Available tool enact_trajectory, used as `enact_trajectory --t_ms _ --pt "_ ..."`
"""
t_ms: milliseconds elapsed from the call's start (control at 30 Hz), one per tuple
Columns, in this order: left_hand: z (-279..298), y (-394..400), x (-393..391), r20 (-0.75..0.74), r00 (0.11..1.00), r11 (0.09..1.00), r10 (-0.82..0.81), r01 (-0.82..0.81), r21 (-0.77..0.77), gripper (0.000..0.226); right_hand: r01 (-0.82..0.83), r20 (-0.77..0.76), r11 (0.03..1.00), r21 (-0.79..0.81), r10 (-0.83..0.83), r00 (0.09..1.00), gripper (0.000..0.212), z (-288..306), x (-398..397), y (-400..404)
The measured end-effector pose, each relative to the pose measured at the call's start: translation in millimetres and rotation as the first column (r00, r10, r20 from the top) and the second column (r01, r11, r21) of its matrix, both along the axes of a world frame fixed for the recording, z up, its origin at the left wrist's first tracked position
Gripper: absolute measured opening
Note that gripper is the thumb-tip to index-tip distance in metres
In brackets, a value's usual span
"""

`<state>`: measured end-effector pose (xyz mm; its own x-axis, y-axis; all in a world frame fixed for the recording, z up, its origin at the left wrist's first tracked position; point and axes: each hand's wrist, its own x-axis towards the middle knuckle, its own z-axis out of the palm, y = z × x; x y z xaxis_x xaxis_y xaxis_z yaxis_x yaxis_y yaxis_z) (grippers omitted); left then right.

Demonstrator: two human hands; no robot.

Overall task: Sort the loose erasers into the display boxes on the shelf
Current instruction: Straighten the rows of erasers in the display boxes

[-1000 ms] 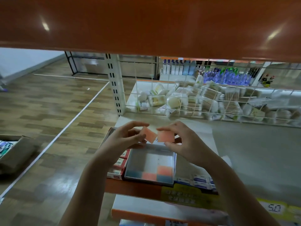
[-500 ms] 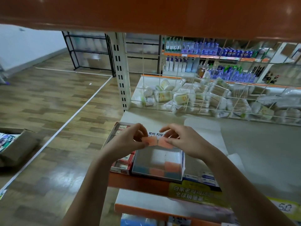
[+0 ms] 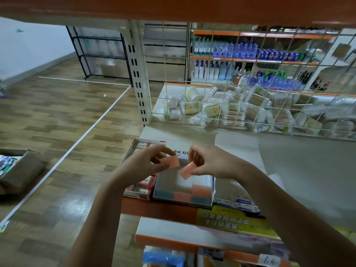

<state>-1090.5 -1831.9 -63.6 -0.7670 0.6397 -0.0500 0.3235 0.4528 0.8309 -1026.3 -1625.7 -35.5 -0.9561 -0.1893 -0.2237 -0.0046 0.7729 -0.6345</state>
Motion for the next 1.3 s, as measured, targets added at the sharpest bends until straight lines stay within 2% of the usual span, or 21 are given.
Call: enact_trajectory --t_ms 133,200,333,533,833,1133,1300 --pt "-0.3 -4.6 -0.1 0.005 1.0 1.0 0.009 -0.009 0.025 0.034 -0.134 0.057 0.981 0.138 0.127 0.99 0.034 -2.1 -4.8 -10.3" --pt "-1.0 -6.6 -0.7 -0.004 1.0 0.999 0.015 -0.014 0.028 0.034 -0.172 0.051 0.96 0.222 0.165 0.985 0.03 -4.0 -8.2 -13.0" --pt "-1.2 -9.1 -1.5 -0.018 0.999 0.999 0.026 -0.025 0.026 0.031 -0.173 0.089 0.955 0.241 0.156 0.984 0.014 -6.2 -16.7 -13.5" --pt "2.6 -11.2 -1.8 -0.063 0.998 1.0 0.014 -0.015 -0.014 0.033 -0.227 0.208 0.962 0.153 0.193 0.959 0.017 -9.1 -26.3 -14.6" --pt "6.6 -6.0 1.9 -0.094 0.996 0.997 -0.01 0.003 -0.078 0.033 -0.312 0.182 0.914 0.261 0.27 0.945 0.03 -12.7 -27.2 -16.6" --pt "12.5 -0.9 6.7 -0.224 0.969 0.958 -0.105 0.038 -0.285 0.026 -0.307 0.12 0.884 0.353 0.283 0.952 0.022 -21.4 -25.1 -19.5" --pt "17.4 11.0 9.6 -0.324 0.925 0.88 -0.2 0.024 -0.475 0.022 -0.259 0.027 0.869 0.423 0.273 0.962 0.025 -18.8 -19.7 -18.3"
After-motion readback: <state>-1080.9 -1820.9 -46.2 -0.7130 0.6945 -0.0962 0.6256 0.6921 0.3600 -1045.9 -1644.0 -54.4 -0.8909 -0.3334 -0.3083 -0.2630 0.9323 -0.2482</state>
